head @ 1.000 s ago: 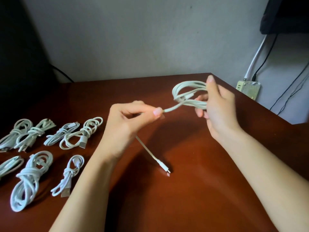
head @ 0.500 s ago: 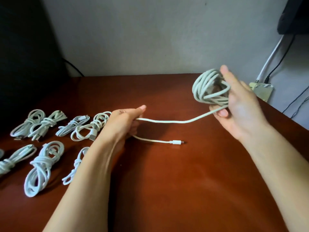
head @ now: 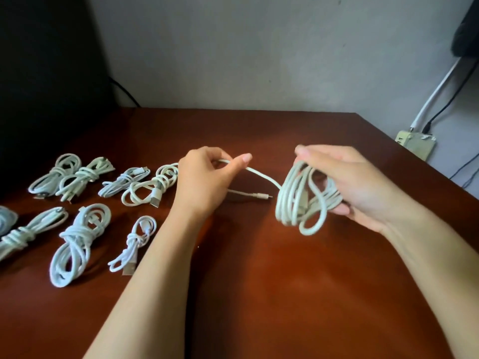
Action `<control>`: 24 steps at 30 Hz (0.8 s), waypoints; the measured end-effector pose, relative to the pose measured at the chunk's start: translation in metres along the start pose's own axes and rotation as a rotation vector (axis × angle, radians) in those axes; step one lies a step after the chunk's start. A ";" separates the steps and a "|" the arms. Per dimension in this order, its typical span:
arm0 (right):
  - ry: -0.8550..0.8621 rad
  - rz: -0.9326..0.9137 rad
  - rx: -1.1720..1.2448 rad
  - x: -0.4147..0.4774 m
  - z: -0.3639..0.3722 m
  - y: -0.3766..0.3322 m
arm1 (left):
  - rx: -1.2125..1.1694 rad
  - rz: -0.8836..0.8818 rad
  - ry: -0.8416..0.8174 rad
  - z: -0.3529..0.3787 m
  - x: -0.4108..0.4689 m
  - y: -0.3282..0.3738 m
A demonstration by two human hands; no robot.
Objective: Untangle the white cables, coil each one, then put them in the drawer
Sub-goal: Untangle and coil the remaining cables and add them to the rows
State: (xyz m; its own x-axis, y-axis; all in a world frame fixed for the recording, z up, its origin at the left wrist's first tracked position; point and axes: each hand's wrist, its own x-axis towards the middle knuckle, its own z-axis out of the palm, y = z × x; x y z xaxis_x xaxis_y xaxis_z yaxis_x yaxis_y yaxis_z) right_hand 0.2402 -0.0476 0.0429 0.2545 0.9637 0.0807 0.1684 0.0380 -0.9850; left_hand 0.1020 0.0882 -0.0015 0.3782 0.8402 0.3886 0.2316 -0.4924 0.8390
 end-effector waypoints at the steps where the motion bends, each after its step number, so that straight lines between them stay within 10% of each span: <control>1: -0.020 -0.009 -0.082 0.001 0.002 0.002 | 0.026 0.017 0.037 0.000 0.000 0.001; 15: 0.222 -0.081 -0.799 0.012 0.002 0.017 | 0.094 0.362 0.554 0.014 -0.013 0.021; 24: 0.669 -0.230 -0.948 0.022 -0.015 0.033 | 0.050 0.622 0.357 0.031 -0.041 0.044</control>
State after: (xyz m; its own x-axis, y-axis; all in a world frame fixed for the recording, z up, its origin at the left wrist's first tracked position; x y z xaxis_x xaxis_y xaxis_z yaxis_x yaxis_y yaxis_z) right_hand 0.2654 -0.0290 0.0140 0.5263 0.6192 0.5828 0.8430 -0.2906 -0.4526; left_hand 0.1245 0.0253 0.0075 0.1395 0.4198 0.8968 0.1130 -0.9065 0.4068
